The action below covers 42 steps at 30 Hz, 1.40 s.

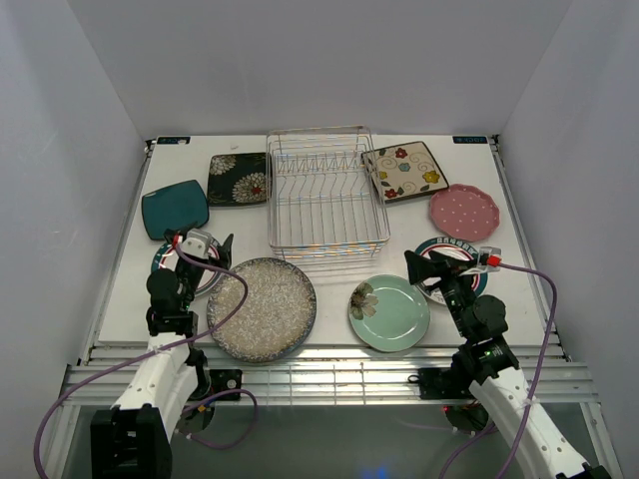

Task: Load the plates into the dish rack
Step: Pick up the plate at the center of the board.

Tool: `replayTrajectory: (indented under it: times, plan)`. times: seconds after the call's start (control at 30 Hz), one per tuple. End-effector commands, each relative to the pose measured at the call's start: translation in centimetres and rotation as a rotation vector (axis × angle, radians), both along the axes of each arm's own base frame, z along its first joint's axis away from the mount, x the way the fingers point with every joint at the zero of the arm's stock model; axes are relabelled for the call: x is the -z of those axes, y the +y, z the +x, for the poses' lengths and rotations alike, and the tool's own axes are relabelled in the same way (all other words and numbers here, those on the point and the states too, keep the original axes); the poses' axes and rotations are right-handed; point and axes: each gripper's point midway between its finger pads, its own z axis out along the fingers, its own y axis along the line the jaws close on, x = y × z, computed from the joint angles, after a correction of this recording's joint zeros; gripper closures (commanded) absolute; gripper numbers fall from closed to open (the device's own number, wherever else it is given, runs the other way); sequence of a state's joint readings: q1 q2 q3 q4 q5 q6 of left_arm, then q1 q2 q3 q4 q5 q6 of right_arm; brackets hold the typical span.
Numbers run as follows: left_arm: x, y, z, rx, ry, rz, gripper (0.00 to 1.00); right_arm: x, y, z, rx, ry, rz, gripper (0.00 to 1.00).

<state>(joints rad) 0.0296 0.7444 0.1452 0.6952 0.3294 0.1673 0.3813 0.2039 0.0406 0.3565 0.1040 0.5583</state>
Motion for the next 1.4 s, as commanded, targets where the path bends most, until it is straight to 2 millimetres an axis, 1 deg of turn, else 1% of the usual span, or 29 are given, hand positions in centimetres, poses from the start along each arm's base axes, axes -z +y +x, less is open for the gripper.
replayTrajectory:
  times: [0.0, 0.1, 0.23, 0.27, 0.3, 0.33, 0.4, 0.47, 0.5, 0.53, 0.57, 0.6, 0.63, 0.67, 0.7, 0.73, 0.77, 0.83, 0.87, 0.9, 0.97, 1.03, 1.17, 1.2, 1.27, 1.33, 1.37]
  plan:
    - [-1.4, -0.8, 0.0, 0.045, -0.022, 0.002, 0.02, 5.0, -0.7, 0.3, 0.052, 0.102, 0.017, 0.10]
    - [-1.1, -1.4, -0.5, 0.087, -0.049, 0.083, 0.02, 5.5, -1.1, 0.5, 0.082, 0.135, 0.054, 0.10]
    - [-1.5, -1.3, -0.9, 0.081, -0.090, 0.113, 0.02, 5.9, -1.7, 0.7, 0.116, 0.150, 0.090, 0.10]
    - [-1.3, -1.2, -0.8, 0.077, -0.090, 0.115, 0.02, 6.0, -1.7, 0.7, 0.120, 0.154, 0.099, 0.10]
    - [-1.2, -1.1, -0.8, 0.072, -0.092, 0.122, 0.02, 6.5, -1.8, 0.6, 0.128, 0.177, 0.107, 0.10]
    - [-1.6, -1.0, -0.8, 0.062, -0.121, 0.145, 0.02, 7.0, -2.2, 0.7, 0.155, 0.201, 0.148, 0.10]
    - [-1.4, -1.1, -1.1, 0.069, -0.141, 0.156, 0.02, 7.5, -2.5, 0.8, 0.176, 0.214, 0.171, 0.10]
    - [-1.4, -1.5, -1.5, 0.094, -0.152, 0.170, 0.02, 7.9, -3.4, 1.0, 0.237, 0.247, 0.220, 0.10]
    - [-1.4, -1.5, -1.5, 0.093, -0.149, 0.165, 0.02, 10.0, -4.3, 0.6, 0.302, 0.344, 0.221, 0.10]
    - [-1.1, -1.2, -1.4, 0.079, -0.128, 0.150, 0.02, 11.1, -6.1, 0.5, 0.417, 0.401, 0.251, 0.10]
    - [-1.0, -1.0, -1.2, 0.062, -0.115, 0.142, 0.02, 10.2, -6.4, 0.5, 0.454, 0.428, 0.333, 0.10]
    - [-1.7, -0.8, -1.0, 0.051, -0.120, 0.141, 0.02, 9.3, -6.8, 0.4, 0.474, 0.441, 0.329, 0.10]
    - [-1.7, -0.6, -0.9, 0.040, -0.114, 0.136, 0.02, 10.4, -7.5, -0.2, 0.522, 0.497, 0.283, 0.10]
    - [-1.8, -0.3, -0.9, 0.025, -0.114, 0.129, 0.02, 9.0, -7.6, -0.2, 0.534, 0.503, 0.313, 0.10]
    - [-2.0, -0.3, -1.0, 0.021, -0.123, 0.129, 0.02, 9.0, -7.9, -0.5, 0.555, 0.525, 0.305, 0.10]
    - [-1.9, -0.3, -1.0, 0.020, -0.122, 0.129, 0.02, 9.9, -8.4, -1.1, 0.588, 0.579, 0.270, 0.10]
    - [-1.9, -0.3, -1.0, 0.023, -0.120, 0.129, 0.02, 8.9, -8.5, -1.2, 0.598, 0.580, 0.295, 0.10]
    - [-1.7, -0.6, -1.0, 0.042, -0.117, 0.136, 0.02, 9.0, -9.2, -1.7, 0.651, 0.617, 0.289, 0.10]
    - [-1.6, -0.7, -1.0, 0.045, -0.116, 0.137, 0.02, 10.0, -9.8, -2.7, 0.688, 0.674, 0.267, 0.10]
    - [-1.7, -0.7, -1.0, 0.045, -0.119, 0.138, 0.02, 9.0, -9.9, -2.7, 0.705, 0.673, 0.306, 0.10]
    - [-1.7, -0.6, -1.1, 0.042, -0.121, 0.140, 0.02, 9.2, -10.3, -3.2, 0.727, 0.695, 0.284, 0.10]
    - [-1.7, -0.6, -1.1, 0.043, -0.122, 0.141, 0.02, 8.9, -10.3, -3.2, 0.725, 0.693, 0.292, 0.10]
    - [-1.7, -0.6, -1.1, 0.042, -0.124, 0.143, 0.02, 9.1, -10.5, -3.6, 0.747, 0.708, 0.323, 0.10]
    - [-1.8, -0.6, -1.1, 0.040, -0.127, 0.144, 0.02, 9.5, -10.7, -3.9, 0.763, 0.721, 0.320, 0.10]
    - [-1.8, -0.5, -1.1, 0.034, -0.127, 0.143, 0.02, 9.4, -11.1, -4.0, 0.794, 0.721, 0.338, 0.09]
    - [-1.9, -0.4, -1.1, 0.027, -0.127, 0.140, 0.02, 10.0, -11.8, -5.0, 0.842, 0.758, 0.319, 0.09]
    - [-1.9, -0.5, -1.1, 0.031, -0.129, 0.141, 0.02, 9.4, -12.0, -5.0, 0.852, 0.754, 0.336, 0.09]
